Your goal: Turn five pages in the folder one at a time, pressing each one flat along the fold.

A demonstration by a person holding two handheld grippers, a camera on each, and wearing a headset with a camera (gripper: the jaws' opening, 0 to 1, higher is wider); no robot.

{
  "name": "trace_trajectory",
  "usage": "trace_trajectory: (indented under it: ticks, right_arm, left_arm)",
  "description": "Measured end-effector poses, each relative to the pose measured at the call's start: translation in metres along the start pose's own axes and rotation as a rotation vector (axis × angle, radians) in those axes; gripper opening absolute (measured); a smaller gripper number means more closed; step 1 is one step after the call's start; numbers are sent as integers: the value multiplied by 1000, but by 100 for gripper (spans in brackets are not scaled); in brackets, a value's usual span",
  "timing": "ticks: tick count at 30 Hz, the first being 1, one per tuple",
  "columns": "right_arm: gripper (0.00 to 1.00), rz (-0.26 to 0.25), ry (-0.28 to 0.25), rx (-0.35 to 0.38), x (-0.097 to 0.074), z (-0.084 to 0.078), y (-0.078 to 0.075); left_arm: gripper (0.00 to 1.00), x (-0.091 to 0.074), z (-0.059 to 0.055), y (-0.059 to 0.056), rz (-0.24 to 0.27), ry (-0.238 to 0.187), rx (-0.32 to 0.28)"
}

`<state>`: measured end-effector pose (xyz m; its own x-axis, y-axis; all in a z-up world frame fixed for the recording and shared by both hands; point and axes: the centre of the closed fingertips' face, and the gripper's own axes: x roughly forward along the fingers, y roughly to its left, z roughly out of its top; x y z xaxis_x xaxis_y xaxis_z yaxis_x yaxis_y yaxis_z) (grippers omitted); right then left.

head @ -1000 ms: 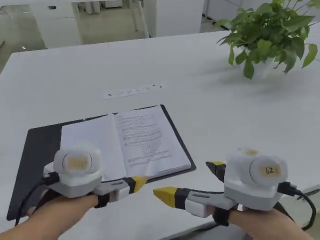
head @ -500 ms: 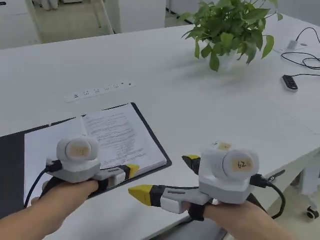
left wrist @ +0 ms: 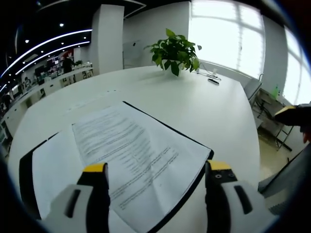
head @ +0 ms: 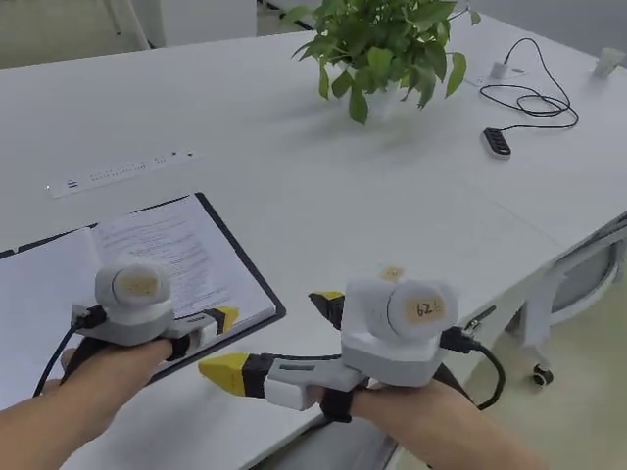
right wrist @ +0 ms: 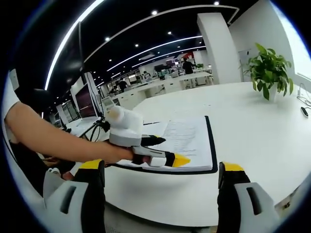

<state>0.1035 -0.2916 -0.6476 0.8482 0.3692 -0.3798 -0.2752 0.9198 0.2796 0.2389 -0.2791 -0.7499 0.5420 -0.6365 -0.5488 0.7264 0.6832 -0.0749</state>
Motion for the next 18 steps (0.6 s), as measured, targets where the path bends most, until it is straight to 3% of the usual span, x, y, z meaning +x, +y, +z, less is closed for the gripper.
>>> trace_trajectory:
  ticks: [8,14,18]
  right_arm:
    - [96,-16,-13,39,0,0,-3]
    - [96,-32,-22,61,-1,1,-7]
    - [95,-37,-22,66,1,0,-9]
  left_arm:
    - [78,19,-1,-4,18,2,2]
    - [73,27,-9,2,49,21,5]
    - [72,30,-7,1,60,3,10]
